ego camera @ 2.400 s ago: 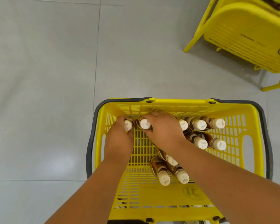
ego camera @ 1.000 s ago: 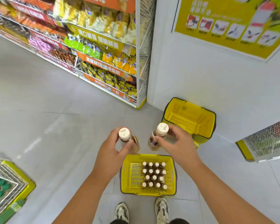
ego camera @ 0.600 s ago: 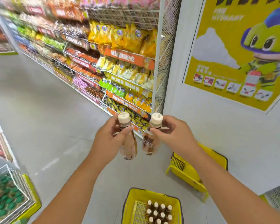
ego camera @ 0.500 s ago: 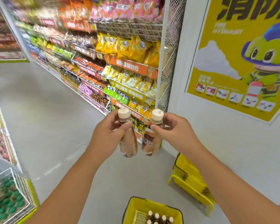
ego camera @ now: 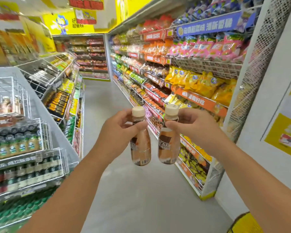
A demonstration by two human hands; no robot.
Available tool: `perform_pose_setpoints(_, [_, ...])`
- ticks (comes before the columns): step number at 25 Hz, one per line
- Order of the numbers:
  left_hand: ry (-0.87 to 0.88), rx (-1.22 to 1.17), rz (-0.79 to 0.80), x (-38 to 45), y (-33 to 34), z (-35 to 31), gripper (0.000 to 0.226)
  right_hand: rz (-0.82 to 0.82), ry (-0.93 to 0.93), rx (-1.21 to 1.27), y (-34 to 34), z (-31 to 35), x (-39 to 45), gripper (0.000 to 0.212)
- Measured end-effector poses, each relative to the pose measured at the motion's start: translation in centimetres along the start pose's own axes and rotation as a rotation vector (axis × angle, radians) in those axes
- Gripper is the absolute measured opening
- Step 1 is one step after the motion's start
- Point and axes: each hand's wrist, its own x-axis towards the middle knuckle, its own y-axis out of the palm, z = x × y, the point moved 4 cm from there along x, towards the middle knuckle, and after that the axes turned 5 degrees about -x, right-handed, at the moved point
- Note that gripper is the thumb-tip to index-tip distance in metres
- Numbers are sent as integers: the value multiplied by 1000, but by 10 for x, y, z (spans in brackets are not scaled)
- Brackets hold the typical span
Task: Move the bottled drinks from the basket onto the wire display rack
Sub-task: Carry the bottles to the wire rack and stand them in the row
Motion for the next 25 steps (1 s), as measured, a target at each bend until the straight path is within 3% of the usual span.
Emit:
perform_pose_setpoints(6, [-12,85,-190,-8,-149,-2,31,162,-81,76,138,49,51,19])
perform_pose_setpoints(18, [-75,260,-392,-39,-508,16,27,343,-144,193,483,178,127,9])
perform_pose_setpoints(25, [-104,284,-562,-38,-643,47,27,458,-130,217,617,202,172,13])
